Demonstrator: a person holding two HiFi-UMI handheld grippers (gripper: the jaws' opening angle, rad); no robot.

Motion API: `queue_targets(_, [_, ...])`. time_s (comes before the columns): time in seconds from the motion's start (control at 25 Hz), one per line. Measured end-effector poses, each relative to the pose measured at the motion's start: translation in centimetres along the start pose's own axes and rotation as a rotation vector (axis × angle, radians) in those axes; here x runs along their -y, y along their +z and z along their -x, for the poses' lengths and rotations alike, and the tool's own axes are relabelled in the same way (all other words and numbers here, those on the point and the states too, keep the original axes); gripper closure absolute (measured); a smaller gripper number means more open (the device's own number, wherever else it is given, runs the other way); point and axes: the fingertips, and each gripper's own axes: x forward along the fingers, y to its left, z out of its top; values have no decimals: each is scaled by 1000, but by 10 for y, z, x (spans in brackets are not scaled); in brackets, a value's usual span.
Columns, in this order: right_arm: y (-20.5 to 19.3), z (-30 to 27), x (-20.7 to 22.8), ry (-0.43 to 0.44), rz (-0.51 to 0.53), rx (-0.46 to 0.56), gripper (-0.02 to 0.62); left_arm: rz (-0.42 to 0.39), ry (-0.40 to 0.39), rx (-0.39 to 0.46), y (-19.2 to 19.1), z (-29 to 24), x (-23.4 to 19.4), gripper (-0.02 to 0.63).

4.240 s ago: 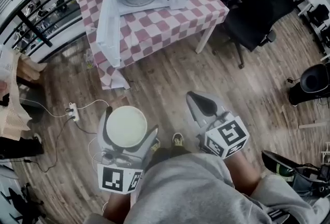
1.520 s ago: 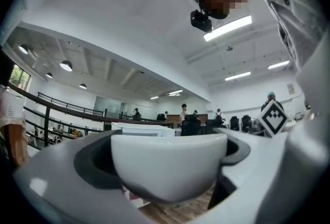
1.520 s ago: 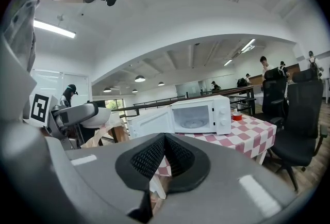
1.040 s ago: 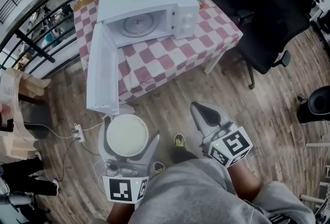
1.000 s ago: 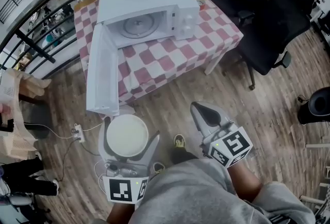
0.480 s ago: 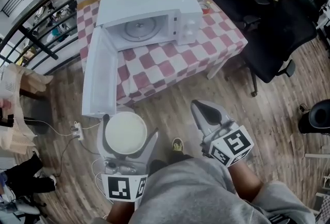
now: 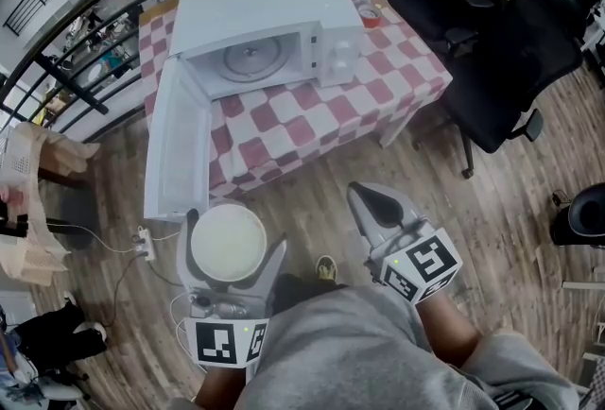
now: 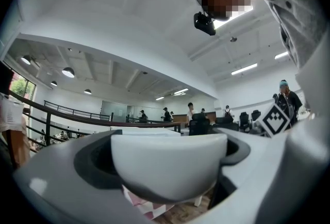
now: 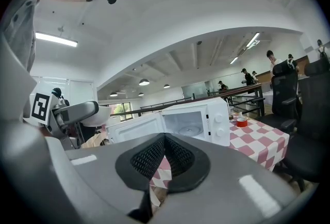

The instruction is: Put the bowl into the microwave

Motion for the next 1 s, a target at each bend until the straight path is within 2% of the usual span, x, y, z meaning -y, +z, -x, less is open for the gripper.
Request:
queue_targets(0.64, [3, -5, 2, 9, 16, -9, 598, 17, -15, 1, -1, -7, 6, 71])
queue_targets(1.0, [8, -5, 11, -15, 21, 0, 598, 20, -46, 0, -2, -18, 8, 71])
